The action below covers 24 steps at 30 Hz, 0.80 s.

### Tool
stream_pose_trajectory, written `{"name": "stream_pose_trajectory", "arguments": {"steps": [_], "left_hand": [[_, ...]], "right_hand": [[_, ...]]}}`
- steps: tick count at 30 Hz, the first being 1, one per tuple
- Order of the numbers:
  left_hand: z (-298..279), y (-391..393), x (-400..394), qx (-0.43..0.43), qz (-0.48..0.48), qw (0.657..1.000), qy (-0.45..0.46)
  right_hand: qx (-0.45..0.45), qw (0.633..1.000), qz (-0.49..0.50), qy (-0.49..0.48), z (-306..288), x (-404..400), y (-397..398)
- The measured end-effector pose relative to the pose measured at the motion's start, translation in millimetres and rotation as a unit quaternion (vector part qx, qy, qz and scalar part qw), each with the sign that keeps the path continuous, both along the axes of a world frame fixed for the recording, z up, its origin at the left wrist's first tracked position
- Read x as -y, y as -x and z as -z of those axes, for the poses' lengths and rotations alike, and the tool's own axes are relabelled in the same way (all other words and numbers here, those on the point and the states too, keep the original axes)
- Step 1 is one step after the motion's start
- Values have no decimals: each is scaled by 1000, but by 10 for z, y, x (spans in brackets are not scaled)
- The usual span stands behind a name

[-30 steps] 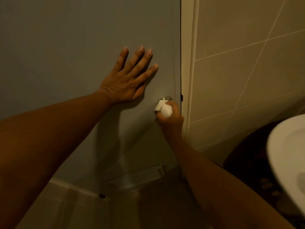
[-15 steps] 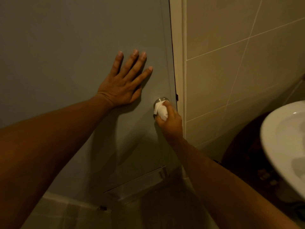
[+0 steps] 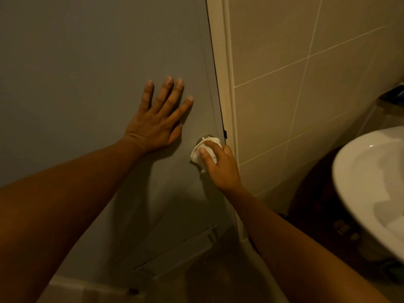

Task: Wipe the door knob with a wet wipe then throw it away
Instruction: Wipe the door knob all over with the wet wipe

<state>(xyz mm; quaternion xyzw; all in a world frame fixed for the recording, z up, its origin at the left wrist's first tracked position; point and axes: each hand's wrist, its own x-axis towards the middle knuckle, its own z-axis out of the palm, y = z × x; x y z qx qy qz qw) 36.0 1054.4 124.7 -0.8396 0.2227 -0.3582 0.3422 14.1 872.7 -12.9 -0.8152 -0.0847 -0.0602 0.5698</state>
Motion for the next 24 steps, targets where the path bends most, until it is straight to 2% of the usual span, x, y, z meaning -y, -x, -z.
{"name": "stream_pose_trajectory", "arguments": {"steps": [1,3,8,13,15,20,24], "left_hand": [[0,0,1,2,3,1000,-1],[-1,3,2,7,11,1000,-4],[-5,-5,6,10,16,1000,-2],[-14,0,1,8,16,1000,-1],[-12,1,2,10,18,1000,0],[-16,-2,5,5,13,1000,3],[-15,5,7,6,9,1000,-5]], "right_hand": [[-19,999,3,-33,9,0,5],[-14,999,22,-40,30,24,24],[80,980,103,150,44,71,-24],[146,958,161,185,20,108,27],[178,954,144,194,47,102,26],[274,925,19,263,29,89,-64],[193,950,-12,244,40,21,-146]]}}
